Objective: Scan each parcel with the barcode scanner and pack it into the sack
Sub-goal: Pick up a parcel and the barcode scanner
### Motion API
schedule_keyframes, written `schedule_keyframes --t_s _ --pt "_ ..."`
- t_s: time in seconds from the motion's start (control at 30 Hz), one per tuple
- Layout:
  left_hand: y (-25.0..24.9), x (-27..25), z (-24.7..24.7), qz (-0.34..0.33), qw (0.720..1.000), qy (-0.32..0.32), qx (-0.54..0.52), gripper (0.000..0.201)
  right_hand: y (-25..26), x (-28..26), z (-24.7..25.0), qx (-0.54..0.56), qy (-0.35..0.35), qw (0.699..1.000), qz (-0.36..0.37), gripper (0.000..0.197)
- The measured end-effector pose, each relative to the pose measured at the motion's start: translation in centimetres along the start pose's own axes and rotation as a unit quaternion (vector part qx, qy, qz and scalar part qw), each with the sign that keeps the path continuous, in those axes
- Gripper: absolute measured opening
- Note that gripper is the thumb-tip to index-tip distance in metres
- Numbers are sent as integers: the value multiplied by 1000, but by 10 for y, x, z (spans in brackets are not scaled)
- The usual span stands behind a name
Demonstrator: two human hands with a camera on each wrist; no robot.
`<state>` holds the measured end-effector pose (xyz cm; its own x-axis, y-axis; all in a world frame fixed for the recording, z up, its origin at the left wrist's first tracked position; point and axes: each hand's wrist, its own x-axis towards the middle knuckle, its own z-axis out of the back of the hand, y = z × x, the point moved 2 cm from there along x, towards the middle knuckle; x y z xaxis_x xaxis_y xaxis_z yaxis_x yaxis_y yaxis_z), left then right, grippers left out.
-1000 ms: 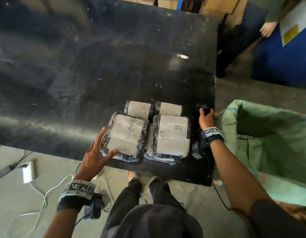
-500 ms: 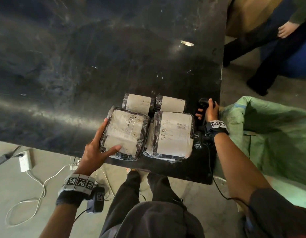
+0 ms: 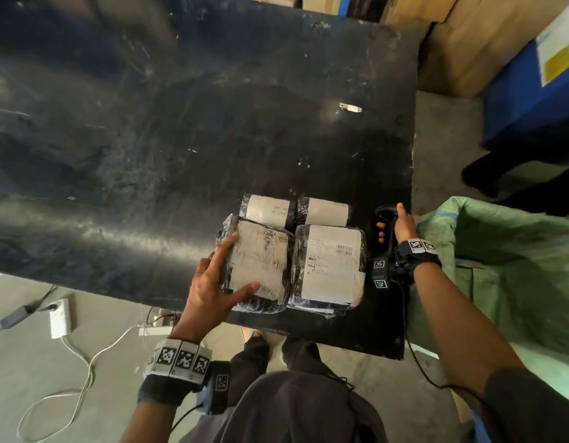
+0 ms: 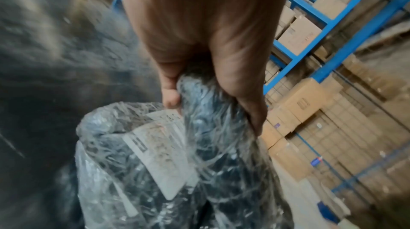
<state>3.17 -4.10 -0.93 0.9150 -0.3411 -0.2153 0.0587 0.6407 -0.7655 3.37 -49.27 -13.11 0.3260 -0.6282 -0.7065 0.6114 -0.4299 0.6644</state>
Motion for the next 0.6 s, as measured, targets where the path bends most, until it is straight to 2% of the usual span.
schedule_keyframes --t_s 0.13,0.3,0.4,0.47,0.6 --pt "7 -2 -5 29 994 23 -99 93 -4 -9 8 -5 -2 1000 6 61" --pt "4 1 -3 54 969 6 -242 86 19 -37 20 -8 -16 998 60 61" --pt "-15 15 9 24 970 -10 -241 78 47 -69 28 18 9 996 91 62" --pt "-35 27 17 0 960 -23 -279 76 66 -96 33 37 32 993 104 64" --pt "-79 65 23 -93 953 -69 -280 78 104 -152 37 84 63 985 140 68"
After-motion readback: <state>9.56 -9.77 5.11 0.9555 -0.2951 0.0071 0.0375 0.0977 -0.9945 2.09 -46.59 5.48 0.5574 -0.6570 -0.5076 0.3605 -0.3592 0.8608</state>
